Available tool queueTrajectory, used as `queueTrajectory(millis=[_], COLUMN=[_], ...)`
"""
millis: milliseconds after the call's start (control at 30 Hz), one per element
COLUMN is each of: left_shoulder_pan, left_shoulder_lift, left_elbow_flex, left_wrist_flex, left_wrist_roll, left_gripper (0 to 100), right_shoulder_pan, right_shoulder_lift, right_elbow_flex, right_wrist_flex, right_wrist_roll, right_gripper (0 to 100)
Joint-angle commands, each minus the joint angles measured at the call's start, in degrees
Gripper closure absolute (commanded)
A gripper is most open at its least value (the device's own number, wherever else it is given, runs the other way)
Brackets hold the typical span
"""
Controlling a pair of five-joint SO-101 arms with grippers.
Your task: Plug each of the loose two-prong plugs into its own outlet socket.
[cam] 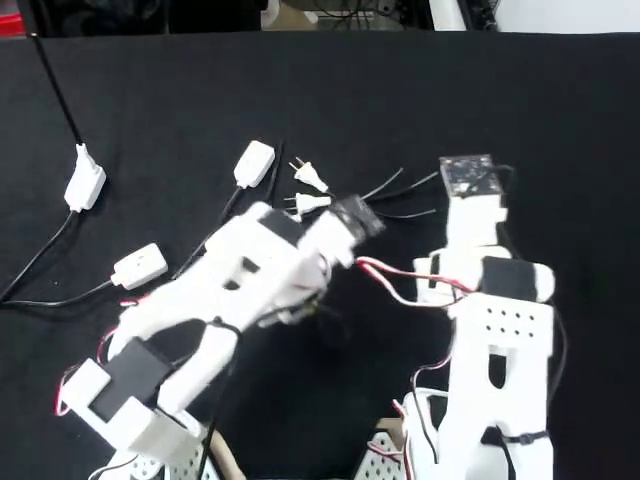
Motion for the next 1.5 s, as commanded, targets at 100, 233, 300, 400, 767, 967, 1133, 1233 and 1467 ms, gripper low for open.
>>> queueTrajectory(millis=[100,233,300,400,767,967,1133,1233,1467], left_shoulder_pan=[3.30,3.47,2.77,1.01,-2.59,-4.26,-4.79,0.84,11.03], left_shoulder_lift=[-2.64,-2.73,-2.99,-3.08,-16.26,-25.23,-24.53,-25.14,-28.57], left_elbow_flex=[3.65,3.47,3.47,2.15,4.70,10.59,15.43,15.87,20.97], left_wrist_flex=[-4.75,-1.67,-1.58,-1.14,4.04,0.79,-2.02,2.81,-2.20], left_wrist_roll=[-0.18,0.79,4.13,5.89,3.96,2.81,0.26,-0.88,-4.40], left_gripper=[97,86,79,78,78,78,78,81,88], right_shoulder_pan=[1.67,1.67,1.67,1.67,-0.97,-1.05,-1.05,-1.14,-1.14], right_shoulder_lift=[-0.31,-0.31,-0.31,-0.31,-0.31,-0.31,-0.31,-0.31,-0.31], right_elbow_flex=[-3.47,-3.47,-3.47,-3.47,-3.03,-3.03,-2.59,-2.24,-1.89], right_wrist_flex=[0.53,0.44,0.44,0.44,0.44,0.70,0.53,0.35,-0.44], right_wrist_roll=[0.53,0.53,0.44,0.53,0.18,0.18,0.09,0.09,0.18], right_gripper=[98.0,98.0,98.0,98.0,98.0,98.0,98.0,98.0,98.0])
